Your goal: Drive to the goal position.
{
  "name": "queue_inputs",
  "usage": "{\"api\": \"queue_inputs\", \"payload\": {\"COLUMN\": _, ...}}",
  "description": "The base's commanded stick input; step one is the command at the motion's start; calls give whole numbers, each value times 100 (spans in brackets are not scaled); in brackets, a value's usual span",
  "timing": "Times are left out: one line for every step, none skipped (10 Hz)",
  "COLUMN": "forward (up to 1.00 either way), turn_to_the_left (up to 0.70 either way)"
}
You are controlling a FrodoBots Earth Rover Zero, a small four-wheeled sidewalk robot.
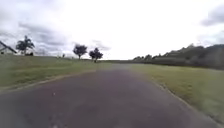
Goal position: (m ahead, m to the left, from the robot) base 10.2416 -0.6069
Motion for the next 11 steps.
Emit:
{"api": "queue_inputs", "payload": {"forward": 70, "turn_to_the_left": 2}}
{"api": "queue_inputs", "payload": {"forward": 70, "turn_to_the_left": 2}}
{"api": "queue_inputs", "payload": {"forward": 70, "turn_to_the_left": 2}}
{"api": "queue_inputs", "payload": {"forward": 70, "turn_to_the_left": 2}}
{"api": "queue_inputs", "payload": {"forward": 70, "turn_to_the_left": 2}}
{"api": "queue_inputs", "payload": {"forward": 70, "turn_to_the_left": 2}}
{"api": "queue_inputs", "payload": {"forward": 70, "turn_to_the_left": 2}}
{"api": "queue_inputs", "payload": {"forward": 70, "turn_to_the_left": 4}}
{"api": "queue_inputs", "payload": {"forward": 70, "turn_to_the_left": 15}}
{"api": "queue_inputs", "payload": {"forward": 70, "turn_to_the_left": 24}}
{"api": "queue_inputs", "payload": {"forward": 70, "turn_to_the_left": 28}}
